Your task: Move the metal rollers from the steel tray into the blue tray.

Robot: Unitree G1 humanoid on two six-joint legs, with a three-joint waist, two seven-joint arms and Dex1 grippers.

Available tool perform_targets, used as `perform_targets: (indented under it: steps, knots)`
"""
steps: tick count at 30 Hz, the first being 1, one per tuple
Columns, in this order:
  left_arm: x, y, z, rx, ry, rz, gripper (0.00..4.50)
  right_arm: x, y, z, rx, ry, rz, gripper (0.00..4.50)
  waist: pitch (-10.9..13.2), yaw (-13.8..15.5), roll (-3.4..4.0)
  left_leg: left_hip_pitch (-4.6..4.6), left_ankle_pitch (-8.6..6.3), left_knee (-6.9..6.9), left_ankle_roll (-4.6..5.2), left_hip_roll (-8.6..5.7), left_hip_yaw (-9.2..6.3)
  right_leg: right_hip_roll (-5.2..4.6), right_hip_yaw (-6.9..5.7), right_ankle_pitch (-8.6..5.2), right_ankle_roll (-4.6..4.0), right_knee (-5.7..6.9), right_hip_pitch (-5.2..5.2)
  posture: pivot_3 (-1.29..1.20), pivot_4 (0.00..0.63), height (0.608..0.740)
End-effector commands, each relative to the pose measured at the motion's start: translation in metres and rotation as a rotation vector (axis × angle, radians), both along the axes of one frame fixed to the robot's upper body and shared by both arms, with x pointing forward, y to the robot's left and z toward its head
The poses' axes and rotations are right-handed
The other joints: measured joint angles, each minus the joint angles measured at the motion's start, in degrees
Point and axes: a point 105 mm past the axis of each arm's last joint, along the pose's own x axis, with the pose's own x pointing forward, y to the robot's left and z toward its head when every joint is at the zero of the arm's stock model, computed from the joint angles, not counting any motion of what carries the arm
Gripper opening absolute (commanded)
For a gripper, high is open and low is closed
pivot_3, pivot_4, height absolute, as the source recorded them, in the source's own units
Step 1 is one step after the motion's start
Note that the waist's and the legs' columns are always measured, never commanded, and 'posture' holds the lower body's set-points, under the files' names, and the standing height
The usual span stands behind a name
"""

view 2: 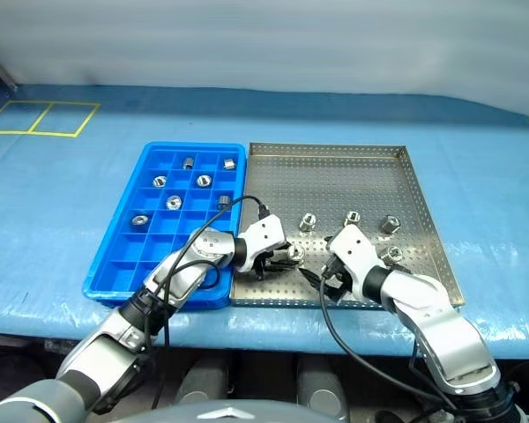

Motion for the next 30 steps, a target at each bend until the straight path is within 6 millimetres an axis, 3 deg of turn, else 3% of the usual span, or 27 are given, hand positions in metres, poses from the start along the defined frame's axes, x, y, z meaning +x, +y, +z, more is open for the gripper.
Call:
perform_targets:
  steps: [1, 10, 15, 18, 23, 30]
  knots:
    - [0.006, 0.001, 0.026, -0.062, -0.079, 0.016, 1.73, 0.002, 0.003, 0.002, 0.006, -0.014, 0.031, 4.5, 0.0, 0.1, 0.0, 0.0, 0.0, 0.0, 0.0, 0.0, 0.0, 0.0, 0.0, 0.0, 0.0, 0.0, 0.0, 0.07, 0.15, 0.74]
    - [0.005, 0.025, 0.064, -0.138, -0.189, 0.135, 1.73, 0.0, 0.036, 0.013, 0.101, -0.018, 0.207, 4.5, 0.0, 0.3, 0.01, 0.03, 0.0, -0.03, 0.0, 0.07, -0.05, 0.08, -0.02, 0.0, -0.01, 0.06, 0.0, 0.12, 0.15, 0.74]
    - [0.002, 0.066, 0.075, -0.112, -0.241, 0.327, 1.73, 0.003, 0.052, 0.015, 0.114, -0.028, 0.272, 4.5, 0.0, 0.6, 0.0, 0.02, 0.0, -0.04, 0.0, 0.07, -0.08, 0.07, -0.05, 0.02, 0.03, 0.06, 0.01, 0.18, 0.15, 0.74]
    - [-0.002, 0.102, 0.075, -0.043, -0.279, 0.486, 1.73, 0.005, 0.059, 0.016, 0.118, -0.032, 0.306, 4.5, 0.0, 1.0, 0.0, 0.05, 0.0, -0.06, 0.0, 0.09, -0.09, 0.08, -0.07, 0.0, 0.0, 0.08, 0.01, 0.24, 0.15, 0.74]
    - [-0.02, 0.15, 0.08, 0.019, -0.307, 0.699, 1.73, 0.009, 0.068, 0.02, 0.132, -0.037, 0.358, 4.5, 0.0, 3.0, -0.05, 0.05, 0.0, -0.08, 0.0, 0.12, -0.12, 0.1, -0.11, -0.03, -0.07, 0.08, 0.0, 0.32, 0.15, 0.74]
    - [-0.044, 0.177, 0.079, 0.065, -0.303, 0.845, 1.73, 0.014, 0.084, 0.023, 0.141, -0.04, 0.438, 4.5, 0.1, 6.7, -0.09, 0.05, 0.0, -0.08, -0.01, 0.12, -0.12, 0.08, -0.13, -0.06, -0.12, 0.05, 0.0, 0.41, 0.15, 0.74]
